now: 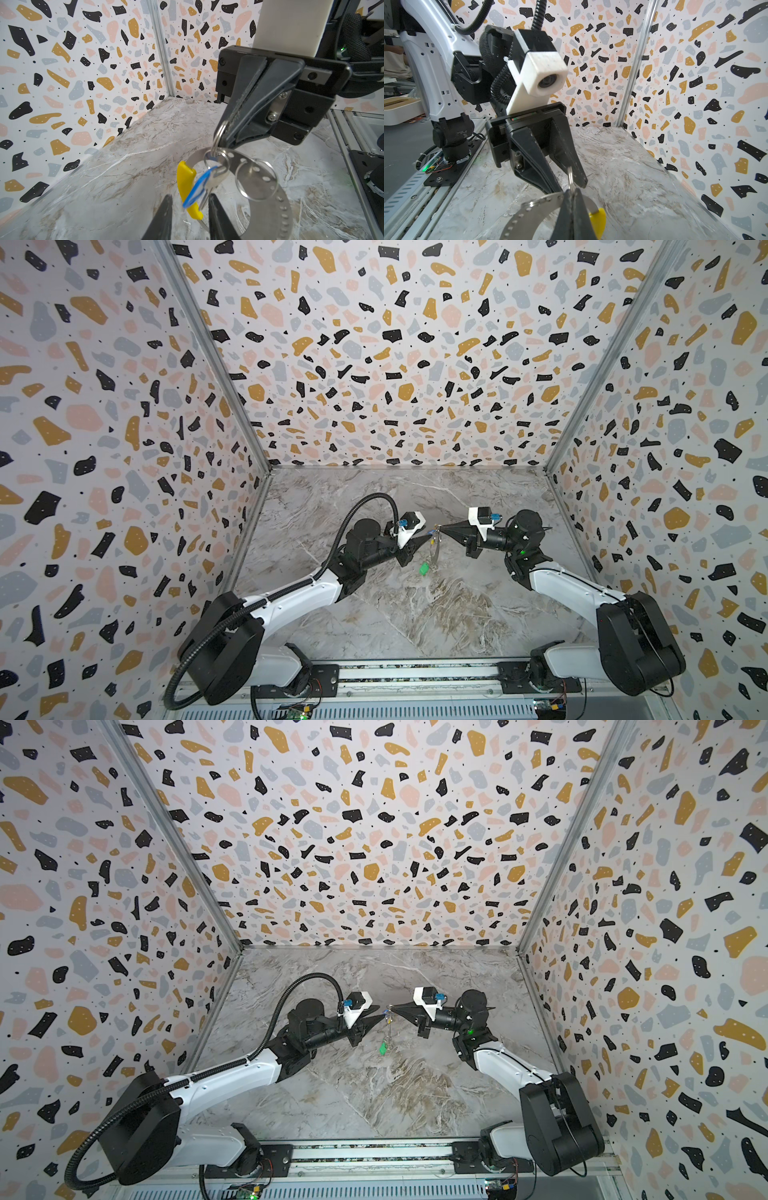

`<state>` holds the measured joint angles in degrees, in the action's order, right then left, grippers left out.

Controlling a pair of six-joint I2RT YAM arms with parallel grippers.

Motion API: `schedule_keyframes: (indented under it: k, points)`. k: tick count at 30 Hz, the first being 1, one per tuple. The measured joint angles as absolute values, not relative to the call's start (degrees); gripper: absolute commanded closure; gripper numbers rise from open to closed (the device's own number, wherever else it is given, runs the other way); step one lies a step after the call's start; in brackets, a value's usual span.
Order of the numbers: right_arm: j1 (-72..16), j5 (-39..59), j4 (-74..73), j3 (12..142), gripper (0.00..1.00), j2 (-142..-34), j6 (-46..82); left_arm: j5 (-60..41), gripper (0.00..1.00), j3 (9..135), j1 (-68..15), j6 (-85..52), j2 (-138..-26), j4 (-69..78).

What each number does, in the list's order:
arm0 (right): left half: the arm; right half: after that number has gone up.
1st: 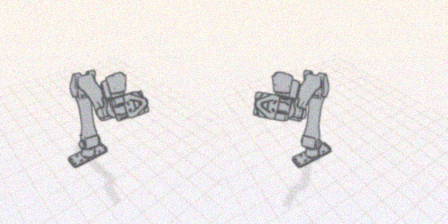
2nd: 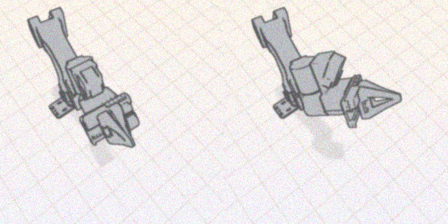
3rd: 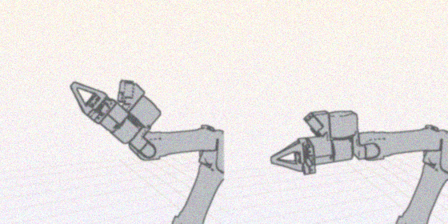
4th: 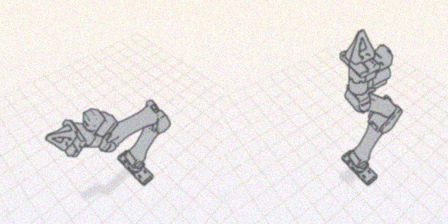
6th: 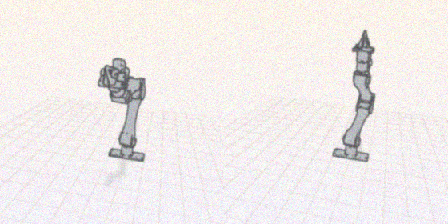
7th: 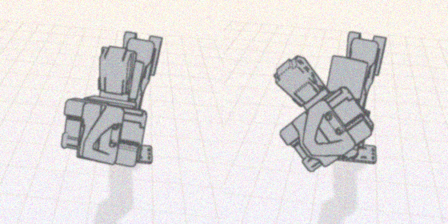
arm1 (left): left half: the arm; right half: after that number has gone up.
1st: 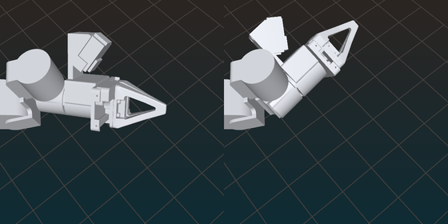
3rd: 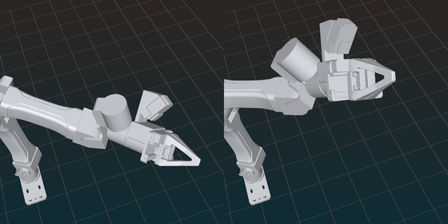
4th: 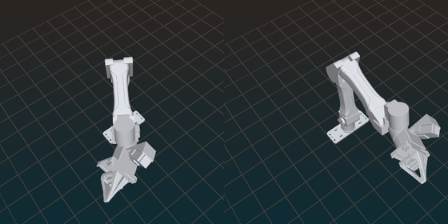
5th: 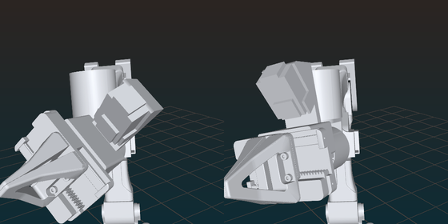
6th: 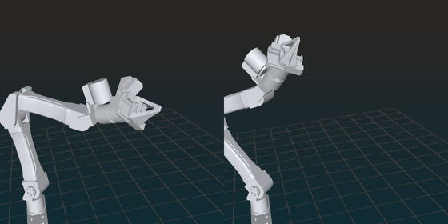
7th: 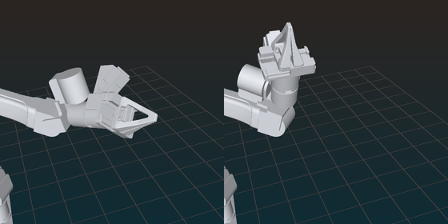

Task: Remove the keys from the keyring

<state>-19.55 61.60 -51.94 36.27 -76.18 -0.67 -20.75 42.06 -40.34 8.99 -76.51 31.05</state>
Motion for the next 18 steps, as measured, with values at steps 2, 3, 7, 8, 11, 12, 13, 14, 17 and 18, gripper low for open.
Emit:
schedule_keyframes:
  k: [2, 3, 7, 8, 11, 12, 13, 14, 17, 18]
  points:
    - [-19.55, 61.82, -51.92, 36.27, 1.00, -76.18, -0.67, -20.32, 0.76, 42.06, -40.34, 9.56, -75.66, 30.87]
    - [-19.55, 61.91, -51.92, 36.27, 1.00, -76.18, -0.67, -19.94, 0.77, 42.06, -40.34, 9.87, -74.94, 30.87]
    - [-19.51, 61.93, -51.92, 36.27, 1.00, -76.18, -0.67, -18.83, 0.77, 42.06, -40.34, 10.96, -71.90, 31.03]
    - [-19.51, 61.93, -51.92, 36.27, 1.00, -76.18, -0.67, -18.79, 0.77, 42.06, -40.34, 11.20, -71.31, 31.24]
    - [-19.51, 61.95, -51.92, 36.27, 1.00, -76.18, -0.67, -19.16, 0.77, 42.26, -40.34, 11.44, -70.89, 31.81]
    - [-19.51, 61.98, -51.92, 36.27, 1.00, -76.18, -0.67, -19.40, 0.77, 42.50, -40.34, 11.44, -71.13, 31.73]
    - [-19.51, 62.02, -51.92, 36.27, 1.00, -76.18, -0.64, -19.62, 0.77, 42.81, -40.36, 11.42, -71.37, 31.68]
    - [-19.51, 62.11, -51.92, 36.27, 1.00, -76.18, -0.64, -20.08, 0.77, 43.16, -40.36, 11.42, -71.72, 31.64]
    - [-19.51, 62.24, -51.92, 36.27, 1.00, -76.18, -0.56, -21.43, 0.78, 44.10, -40.36, 11.42, -72.51, 31.46]
    - [-19.51, 62.24, -51.92, 36.27, 1.00, -76.18, -0.51, -21.96, 0.77, 44.34, -40.47, 11.44, -72.75, 31.42]
